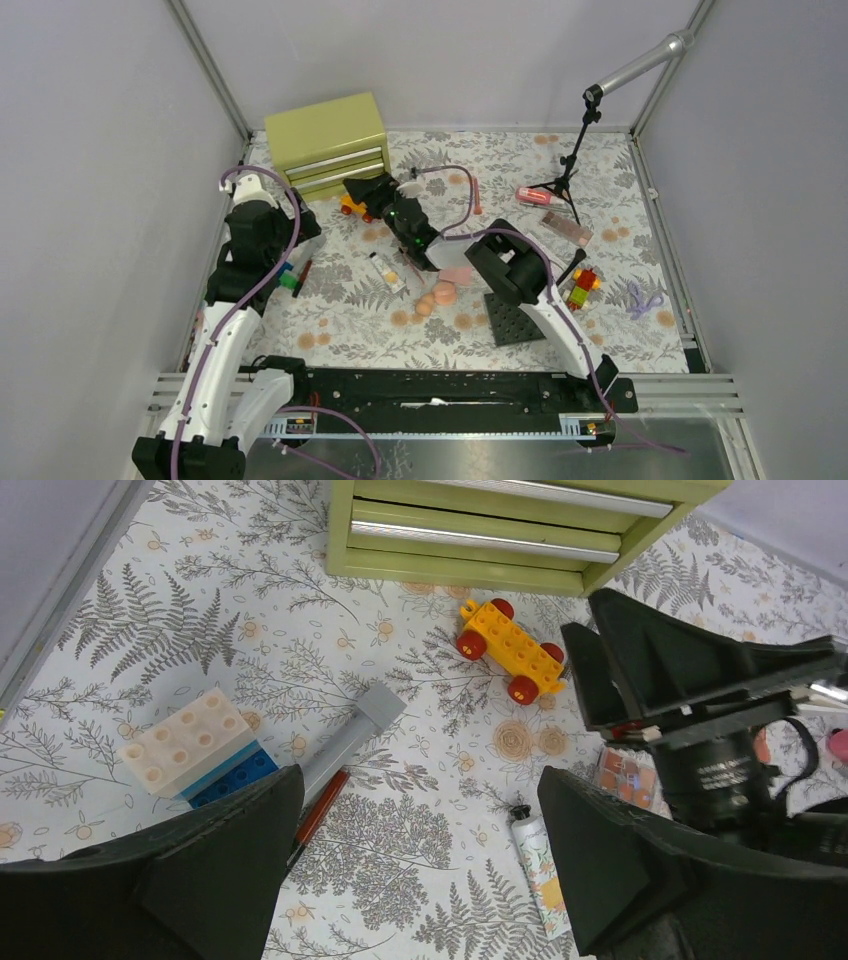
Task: Organize the makeup
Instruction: Open the drawer in the storage box.
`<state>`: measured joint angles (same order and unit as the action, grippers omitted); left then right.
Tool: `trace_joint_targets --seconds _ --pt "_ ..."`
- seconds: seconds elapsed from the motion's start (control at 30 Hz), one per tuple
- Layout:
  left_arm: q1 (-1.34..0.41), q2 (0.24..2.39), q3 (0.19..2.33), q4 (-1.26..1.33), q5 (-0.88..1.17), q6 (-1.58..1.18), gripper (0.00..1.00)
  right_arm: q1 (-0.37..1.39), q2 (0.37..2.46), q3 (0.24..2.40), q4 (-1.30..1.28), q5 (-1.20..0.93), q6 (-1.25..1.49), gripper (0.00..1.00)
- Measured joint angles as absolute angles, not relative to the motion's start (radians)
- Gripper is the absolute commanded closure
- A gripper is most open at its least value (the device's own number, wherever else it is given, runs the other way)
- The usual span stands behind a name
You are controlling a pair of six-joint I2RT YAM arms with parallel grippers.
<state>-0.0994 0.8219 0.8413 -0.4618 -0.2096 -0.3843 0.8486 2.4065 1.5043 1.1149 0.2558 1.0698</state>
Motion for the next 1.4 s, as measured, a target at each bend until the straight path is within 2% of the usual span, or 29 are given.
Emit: trace_joint_targets --seconds 0.27,0.53,1.17,1.4 --pt "-0.099 0.820 0.842 -0.463 -0.229 -0.421 0.01 0.859 2.568 1.808 1.061 0.308 1.130 0.32" --pt "-0.099 0.819 0.842 -0.463 -0.231 -0.423 0.01 0.858 2.669 2.010 0.953 0.343 1.147 0.38" --pt "-0.099 0.819 0.842 -0.463 -0.215 -0.418 0.01 0.858 2.848 2.302 0.768 0.402 1.199 0.42" --pt "-0.100 0.819 0.842 -0.463 -0.209 -0.417 0.01 0.855 2.868 2.325 0.743 0.407 1.210 0.44"
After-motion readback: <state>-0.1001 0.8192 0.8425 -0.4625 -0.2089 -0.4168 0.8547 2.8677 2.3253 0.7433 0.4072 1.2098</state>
